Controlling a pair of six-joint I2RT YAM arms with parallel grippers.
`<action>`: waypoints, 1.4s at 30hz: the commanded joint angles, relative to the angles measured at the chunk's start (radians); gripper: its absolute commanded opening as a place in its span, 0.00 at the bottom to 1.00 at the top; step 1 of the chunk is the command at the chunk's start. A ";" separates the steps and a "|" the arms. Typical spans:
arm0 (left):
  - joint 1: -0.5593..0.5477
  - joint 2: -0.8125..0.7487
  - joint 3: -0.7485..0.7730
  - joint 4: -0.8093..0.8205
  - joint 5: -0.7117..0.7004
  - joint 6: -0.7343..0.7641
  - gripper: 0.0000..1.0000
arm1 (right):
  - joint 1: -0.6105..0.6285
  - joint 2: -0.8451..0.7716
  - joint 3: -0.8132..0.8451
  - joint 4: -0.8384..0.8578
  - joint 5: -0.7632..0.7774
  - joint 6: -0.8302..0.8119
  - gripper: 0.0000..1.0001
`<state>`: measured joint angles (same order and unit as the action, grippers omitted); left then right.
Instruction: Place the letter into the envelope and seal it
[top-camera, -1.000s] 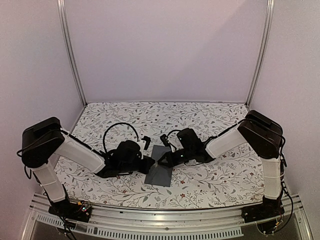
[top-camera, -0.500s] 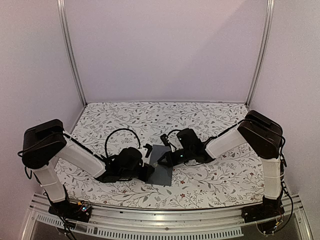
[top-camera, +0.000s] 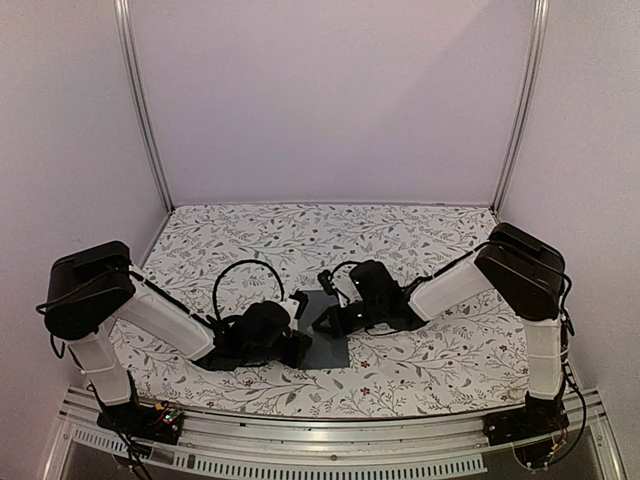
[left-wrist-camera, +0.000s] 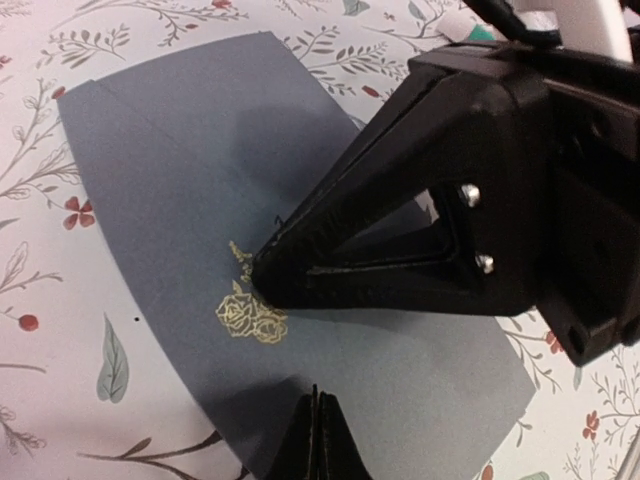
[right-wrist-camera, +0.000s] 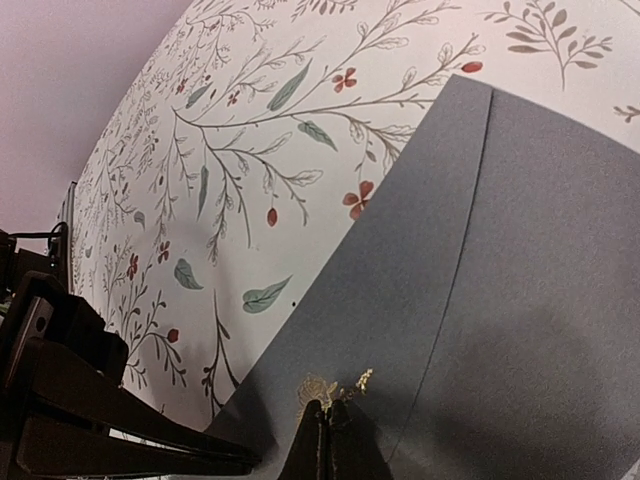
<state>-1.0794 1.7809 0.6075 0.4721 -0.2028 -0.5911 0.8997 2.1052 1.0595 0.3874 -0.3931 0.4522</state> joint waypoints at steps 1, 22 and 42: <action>-0.013 0.045 0.011 -0.082 -0.024 -0.015 0.00 | 0.062 -0.027 -0.023 -0.099 0.040 -0.005 0.00; -0.020 0.062 0.027 -0.093 -0.023 -0.010 0.00 | 0.063 0.012 0.063 -0.248 0.267 -0.014 0.00; -0.023 0.055 0.026 -0.099 -0.026 -0.008 0.00 | 0.015 0.092 0.152 -0.303 0.298 -0.043 0.00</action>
<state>-1.0866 1.8091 0.6445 0.4572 -0.2344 -0.6056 0.9260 2.1284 1.2182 0.1654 -0.1417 0.4248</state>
